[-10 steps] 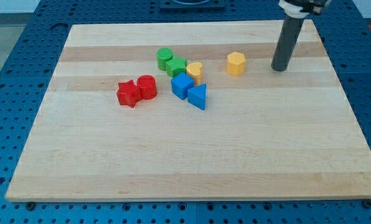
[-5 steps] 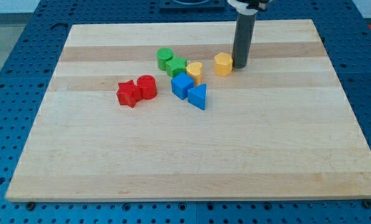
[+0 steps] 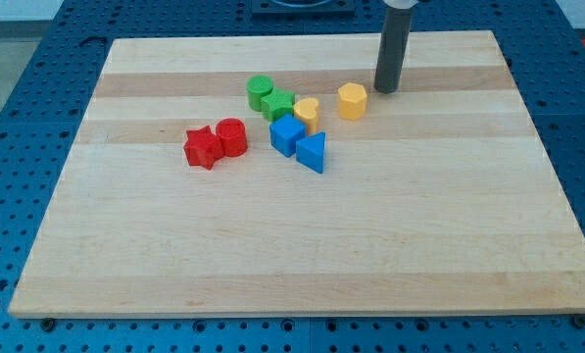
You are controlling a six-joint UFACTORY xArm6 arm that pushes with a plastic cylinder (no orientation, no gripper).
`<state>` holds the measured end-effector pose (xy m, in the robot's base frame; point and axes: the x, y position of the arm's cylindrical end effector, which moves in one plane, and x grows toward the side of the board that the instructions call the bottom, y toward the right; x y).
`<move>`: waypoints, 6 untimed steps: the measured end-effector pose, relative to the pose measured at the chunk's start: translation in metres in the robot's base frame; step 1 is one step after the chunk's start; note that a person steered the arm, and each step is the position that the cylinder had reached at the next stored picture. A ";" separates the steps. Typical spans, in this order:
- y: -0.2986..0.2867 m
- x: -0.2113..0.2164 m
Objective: Push the yellow hexagon closer to the yellow heart
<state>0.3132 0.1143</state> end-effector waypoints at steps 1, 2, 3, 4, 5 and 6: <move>-0.006 0.005; -0.009 0.011; -0.019 0.014; -0.028 0.014; -0.041 0.014; -0.053 0.015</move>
